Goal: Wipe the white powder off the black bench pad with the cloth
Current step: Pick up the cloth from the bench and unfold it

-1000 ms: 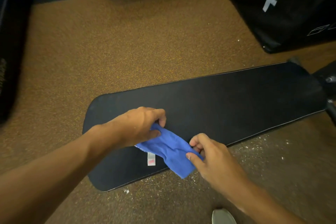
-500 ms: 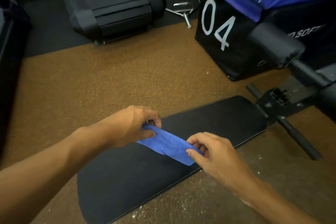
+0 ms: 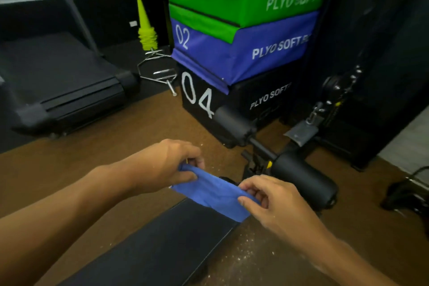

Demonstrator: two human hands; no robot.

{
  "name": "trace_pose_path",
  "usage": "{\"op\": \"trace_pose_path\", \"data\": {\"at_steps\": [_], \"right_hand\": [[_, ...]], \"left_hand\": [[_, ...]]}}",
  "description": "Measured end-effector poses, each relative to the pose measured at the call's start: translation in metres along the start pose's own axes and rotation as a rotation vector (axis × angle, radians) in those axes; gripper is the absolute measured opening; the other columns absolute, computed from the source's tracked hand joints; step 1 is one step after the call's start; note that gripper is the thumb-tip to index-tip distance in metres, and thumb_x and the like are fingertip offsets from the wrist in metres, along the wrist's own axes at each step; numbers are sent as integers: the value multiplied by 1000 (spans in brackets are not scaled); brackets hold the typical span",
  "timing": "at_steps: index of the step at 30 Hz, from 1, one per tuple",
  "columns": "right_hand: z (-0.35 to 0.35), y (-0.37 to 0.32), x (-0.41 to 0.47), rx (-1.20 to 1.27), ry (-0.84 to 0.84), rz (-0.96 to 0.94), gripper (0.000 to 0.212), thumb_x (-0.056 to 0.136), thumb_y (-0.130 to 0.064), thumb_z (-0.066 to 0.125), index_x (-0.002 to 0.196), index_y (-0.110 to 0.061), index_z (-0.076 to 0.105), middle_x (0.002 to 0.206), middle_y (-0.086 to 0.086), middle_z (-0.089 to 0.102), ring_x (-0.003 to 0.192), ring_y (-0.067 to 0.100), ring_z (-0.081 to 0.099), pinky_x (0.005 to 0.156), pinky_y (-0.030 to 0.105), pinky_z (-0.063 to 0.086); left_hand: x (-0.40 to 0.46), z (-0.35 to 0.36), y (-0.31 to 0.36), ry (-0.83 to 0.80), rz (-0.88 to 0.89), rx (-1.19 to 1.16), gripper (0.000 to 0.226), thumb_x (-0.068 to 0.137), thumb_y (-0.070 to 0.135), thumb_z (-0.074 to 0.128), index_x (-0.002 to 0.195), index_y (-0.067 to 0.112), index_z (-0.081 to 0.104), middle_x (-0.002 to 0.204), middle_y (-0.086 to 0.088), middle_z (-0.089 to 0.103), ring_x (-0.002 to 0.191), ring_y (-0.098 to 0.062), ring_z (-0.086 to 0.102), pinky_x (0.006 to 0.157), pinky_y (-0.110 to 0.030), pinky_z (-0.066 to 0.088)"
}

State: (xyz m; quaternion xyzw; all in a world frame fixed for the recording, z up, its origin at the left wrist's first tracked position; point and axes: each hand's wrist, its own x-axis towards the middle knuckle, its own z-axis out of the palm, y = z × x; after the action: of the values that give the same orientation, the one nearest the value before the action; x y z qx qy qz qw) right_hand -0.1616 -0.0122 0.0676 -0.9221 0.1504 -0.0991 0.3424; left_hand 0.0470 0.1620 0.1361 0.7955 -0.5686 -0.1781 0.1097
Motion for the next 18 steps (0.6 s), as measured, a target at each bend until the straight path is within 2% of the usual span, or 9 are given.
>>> {"op": "trace_pose_path", "data": {"at_steps": [3,8,11,15,18], "right_hand": [[-46,31,-2,-13,53,48,12,88,-28,74,98,-33,69,88,-20,63,90,2,59,68,14,47],[-99,89,1,-49,82,129,14,89,-30,73,100,-36,67,89,-17,62,89,1,58,73,17,48],[-114,123,4,-42,74,196,15,89,-34,71,99,-42,64,91,-20,63,89,-2,58,79,19,51],[-120,161,7,56,119,297,11,88,-32,73,92,-41,68,84,-15,67,83,0,62,75,23,53],[-118,182,13,122,98,352,10,88,-30,74,88,-39,70,82,-15,68,81,-1,63,71,16,51]], "left_hand": [[54,-7,33,1,66,-10,12,93,26,66,99,36,66,97,17,63,96,-2,57,79,-22,50],[143,-2,69,-47,147,-24,14,92,26,67,99,37,66,98,16,64,94,-2,60,77,-23,51],[189,9,81,-87,177,-34,14,93,27,68,103,36,66,98,18,63,95,3,58,74,-16,46],[240,28,87,-164,187,-51,15,93,26,70,107,31,69,101,19,66,97,8,58,76,-6,42],[270,44,84,-223,172,-79,15,92,26,71,106,32,69,103,18,68,99,5,61,80,-15,49]]}}
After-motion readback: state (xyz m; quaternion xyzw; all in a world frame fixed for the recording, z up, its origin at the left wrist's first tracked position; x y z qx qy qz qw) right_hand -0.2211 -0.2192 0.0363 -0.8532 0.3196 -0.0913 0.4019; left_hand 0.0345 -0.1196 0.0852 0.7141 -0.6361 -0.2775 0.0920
